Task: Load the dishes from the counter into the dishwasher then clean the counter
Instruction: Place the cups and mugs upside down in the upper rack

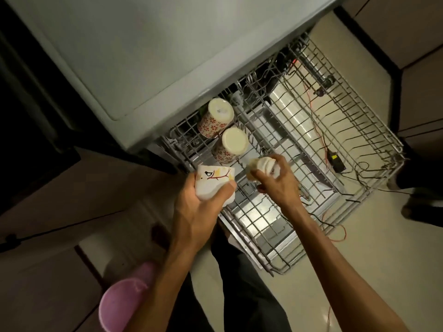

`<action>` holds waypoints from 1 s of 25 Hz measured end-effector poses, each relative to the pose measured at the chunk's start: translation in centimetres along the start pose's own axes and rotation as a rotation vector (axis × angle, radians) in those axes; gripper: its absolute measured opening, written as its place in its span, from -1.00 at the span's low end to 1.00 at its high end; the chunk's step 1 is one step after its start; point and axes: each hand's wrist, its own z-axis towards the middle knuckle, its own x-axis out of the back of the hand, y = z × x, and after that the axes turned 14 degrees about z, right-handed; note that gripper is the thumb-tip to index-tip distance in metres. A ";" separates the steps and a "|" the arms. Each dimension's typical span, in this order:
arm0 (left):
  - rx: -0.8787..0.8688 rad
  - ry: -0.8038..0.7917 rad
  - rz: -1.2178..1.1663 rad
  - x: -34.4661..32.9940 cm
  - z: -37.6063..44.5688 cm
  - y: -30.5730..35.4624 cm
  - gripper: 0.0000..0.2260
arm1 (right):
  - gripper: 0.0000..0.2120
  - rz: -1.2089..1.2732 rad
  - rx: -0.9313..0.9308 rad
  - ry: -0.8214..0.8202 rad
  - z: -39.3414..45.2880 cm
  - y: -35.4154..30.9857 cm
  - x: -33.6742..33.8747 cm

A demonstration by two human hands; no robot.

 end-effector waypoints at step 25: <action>-0.063 -0.006 0.179 -2.1 6.2 -2.3 -0.42 | -0.33 -0.675 0.145 -0.080 6.6 4.6 -3.4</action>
